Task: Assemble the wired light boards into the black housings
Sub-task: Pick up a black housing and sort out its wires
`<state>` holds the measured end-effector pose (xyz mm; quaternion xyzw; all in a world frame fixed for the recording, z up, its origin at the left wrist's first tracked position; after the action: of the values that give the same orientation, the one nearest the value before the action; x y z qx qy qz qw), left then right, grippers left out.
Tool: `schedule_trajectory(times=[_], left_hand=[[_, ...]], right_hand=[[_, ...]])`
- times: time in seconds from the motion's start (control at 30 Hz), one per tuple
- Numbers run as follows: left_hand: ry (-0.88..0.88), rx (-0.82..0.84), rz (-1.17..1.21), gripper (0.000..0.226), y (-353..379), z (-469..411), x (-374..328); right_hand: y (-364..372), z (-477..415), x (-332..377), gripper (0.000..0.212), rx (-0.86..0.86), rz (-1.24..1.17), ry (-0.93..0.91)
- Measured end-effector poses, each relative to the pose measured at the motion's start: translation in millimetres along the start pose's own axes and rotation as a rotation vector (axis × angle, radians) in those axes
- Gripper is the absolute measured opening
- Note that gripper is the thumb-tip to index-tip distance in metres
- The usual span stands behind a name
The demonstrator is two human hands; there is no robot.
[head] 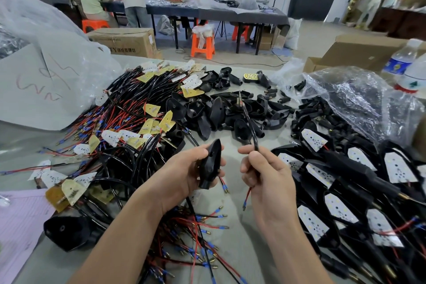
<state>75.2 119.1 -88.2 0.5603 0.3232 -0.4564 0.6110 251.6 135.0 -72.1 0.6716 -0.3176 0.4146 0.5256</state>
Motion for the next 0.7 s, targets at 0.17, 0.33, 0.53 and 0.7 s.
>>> schedule_trajectory(times=[0.17,0.33,0.53,0.7], left_hand=[[-0.019,0.035,0.017,0.036,0.1,-1.0,5.3],[-0.016,0.109,-0.092,0.037,6.7,-3.2,9.0],[-0.017,0.214,-0.134,0.046,19.4,-0.3,8.8],[-0.056,0.231,-0.079,0.051,20.4,0.4,9.3]], right_hand=[[6.4,-5.0,1.4,0.023,0.014,-0.159,-0.002],[-0.2,-10.3,8.7,0.02,0.132,-0.412,0.051],[-10.3,-11.8,4.5,0.029,0.146,-0.23,0.012],[-17.8,-12.8,-0.6,0.018,0.02,0.328,-0.106]])
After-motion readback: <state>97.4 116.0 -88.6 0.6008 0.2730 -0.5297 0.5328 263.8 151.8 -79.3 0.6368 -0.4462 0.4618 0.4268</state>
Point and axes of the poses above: each hand's wrist, its own z-axis away from the middle knuckle, its own y-axis out of the palm, x = y × z, the point moved 1 cm from there along -z, towards the middle knuckle, and after that the axes turned 5 degrees about x, right-handed, at the moved point
